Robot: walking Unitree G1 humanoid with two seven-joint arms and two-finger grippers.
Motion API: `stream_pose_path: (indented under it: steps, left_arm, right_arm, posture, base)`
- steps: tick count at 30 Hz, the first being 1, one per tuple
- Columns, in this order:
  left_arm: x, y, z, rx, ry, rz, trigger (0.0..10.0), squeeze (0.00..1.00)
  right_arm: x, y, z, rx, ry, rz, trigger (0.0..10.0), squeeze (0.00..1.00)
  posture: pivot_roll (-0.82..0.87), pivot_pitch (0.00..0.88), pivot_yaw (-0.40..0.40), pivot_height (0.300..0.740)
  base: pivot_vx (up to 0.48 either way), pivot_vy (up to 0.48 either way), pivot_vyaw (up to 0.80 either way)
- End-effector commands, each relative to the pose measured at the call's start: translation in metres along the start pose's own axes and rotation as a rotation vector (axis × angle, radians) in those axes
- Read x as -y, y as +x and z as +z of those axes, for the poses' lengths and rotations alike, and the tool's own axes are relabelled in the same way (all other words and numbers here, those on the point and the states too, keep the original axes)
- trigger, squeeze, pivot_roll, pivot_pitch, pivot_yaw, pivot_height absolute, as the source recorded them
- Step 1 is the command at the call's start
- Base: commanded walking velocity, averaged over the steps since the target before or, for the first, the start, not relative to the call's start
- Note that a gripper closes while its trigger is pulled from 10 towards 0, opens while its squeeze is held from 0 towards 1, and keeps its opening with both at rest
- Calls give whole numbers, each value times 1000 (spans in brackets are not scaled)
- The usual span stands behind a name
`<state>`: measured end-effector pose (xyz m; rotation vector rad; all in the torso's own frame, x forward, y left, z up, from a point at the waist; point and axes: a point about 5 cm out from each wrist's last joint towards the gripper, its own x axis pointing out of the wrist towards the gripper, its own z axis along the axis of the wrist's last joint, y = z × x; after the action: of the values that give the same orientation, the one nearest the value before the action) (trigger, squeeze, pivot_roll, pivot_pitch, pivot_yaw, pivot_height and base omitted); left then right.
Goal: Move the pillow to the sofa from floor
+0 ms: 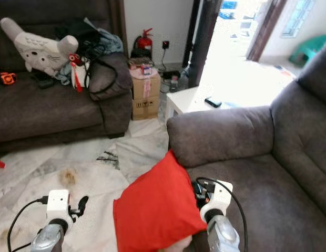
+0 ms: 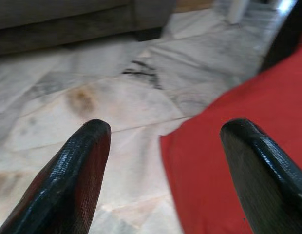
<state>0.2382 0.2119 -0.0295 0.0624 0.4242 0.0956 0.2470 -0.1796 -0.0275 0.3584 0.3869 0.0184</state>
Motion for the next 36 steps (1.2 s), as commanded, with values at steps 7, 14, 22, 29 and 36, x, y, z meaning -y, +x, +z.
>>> stream_pose_path:
  steps: [7, 14, 22, 29, 36]
  left_arm:
    - [4, 4, 11, 46, 1, -14, 10000, 0]
    - [9, 7, 27, 135, 18, -20, 10000, 0]
    - [6, 12, 70, 347, 36, 9, 10000, 0]
    - [8, 2, 104, 521, 80, -10, 10000, 0]
    - [7, -4, 113, 567, 93, -15, 10000, 0]
  right_arm:
    - [2, 4, 10, 25, -6, -8, 10000, 0]
    - [-1, 7, 17, 65, 3, -3, 10000, 0]
    - [-5, 9, 50, 255, -9, -13, 10000, 0]
    - [-7, -3, 66, 367, -90, -14, 10000, 0]
    - [-12, -10, 75, 413, -100, -15, 10000, 0]
  posture:
    - [1, 0, -61, 740]
    - [3, 0, -62, 740]
    - [1, 0, -62, 740]
    - [10, 0, -61, 740]
    - [9, 0, -58, 740]
  base:
    - [0, 0, 0]
    - [0, 0, 0]
    - [0, 0, 0]
    - [0, 0, 0]
    - [0, 0, 0]
